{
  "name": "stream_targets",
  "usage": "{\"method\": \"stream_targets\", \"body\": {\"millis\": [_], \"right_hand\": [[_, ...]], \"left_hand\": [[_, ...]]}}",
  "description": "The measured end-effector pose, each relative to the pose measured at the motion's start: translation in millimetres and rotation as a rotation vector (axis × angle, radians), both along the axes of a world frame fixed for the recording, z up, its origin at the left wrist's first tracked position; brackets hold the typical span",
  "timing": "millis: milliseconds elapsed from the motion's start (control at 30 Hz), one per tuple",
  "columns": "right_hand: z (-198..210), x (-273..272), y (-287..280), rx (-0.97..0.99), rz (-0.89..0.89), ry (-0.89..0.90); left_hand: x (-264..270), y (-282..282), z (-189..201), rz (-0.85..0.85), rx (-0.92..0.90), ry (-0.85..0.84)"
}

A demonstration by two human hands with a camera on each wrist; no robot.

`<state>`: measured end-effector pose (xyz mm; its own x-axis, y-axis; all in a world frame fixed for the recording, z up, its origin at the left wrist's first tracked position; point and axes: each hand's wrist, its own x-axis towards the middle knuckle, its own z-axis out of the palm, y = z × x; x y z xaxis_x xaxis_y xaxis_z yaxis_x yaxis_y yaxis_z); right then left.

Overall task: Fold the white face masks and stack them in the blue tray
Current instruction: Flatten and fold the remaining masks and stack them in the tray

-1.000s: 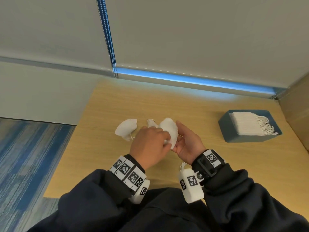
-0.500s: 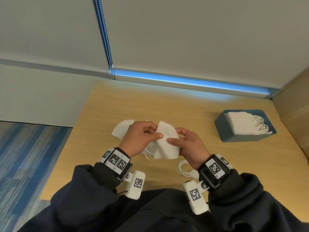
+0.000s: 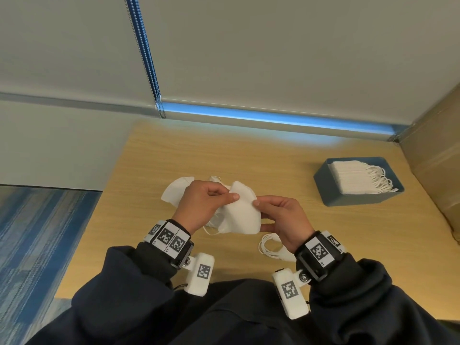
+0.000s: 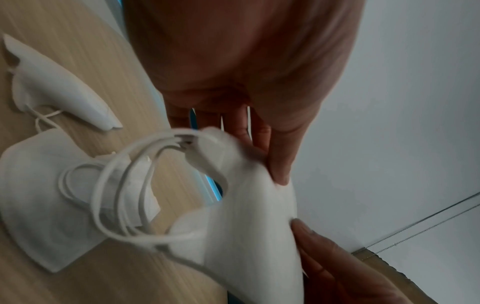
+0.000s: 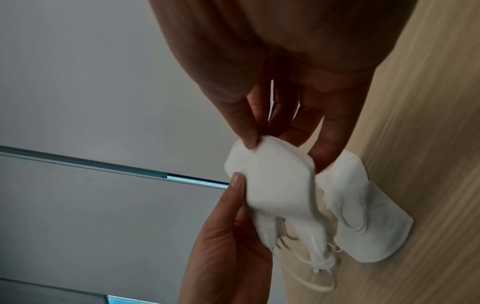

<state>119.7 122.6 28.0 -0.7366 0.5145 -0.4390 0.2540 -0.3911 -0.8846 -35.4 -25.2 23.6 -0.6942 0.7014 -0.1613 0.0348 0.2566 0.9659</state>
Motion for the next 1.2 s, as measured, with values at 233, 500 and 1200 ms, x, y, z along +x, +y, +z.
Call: {"method": "stream_targets", "body": {"millis": [233, 500, 1200], "right_hand": [[-2.2, 10.6, 7.0, -0.029, -0.012, 0.021], [-5.5, 32.0, 25.7, -0.053, -0.079, -0.018], [-69.8, 138.9, 123.4, -0.142, -0.138, -0.332]], "left_hand": [[5.3, 10.0, -5.8, 0.016, -0.017, -0.004], [25.1, 31.9, -2.1, -0.009, -0.017, -0.020], [99.4, 83.6, -69.4, -0.237, -0.360, -0.005]]}}
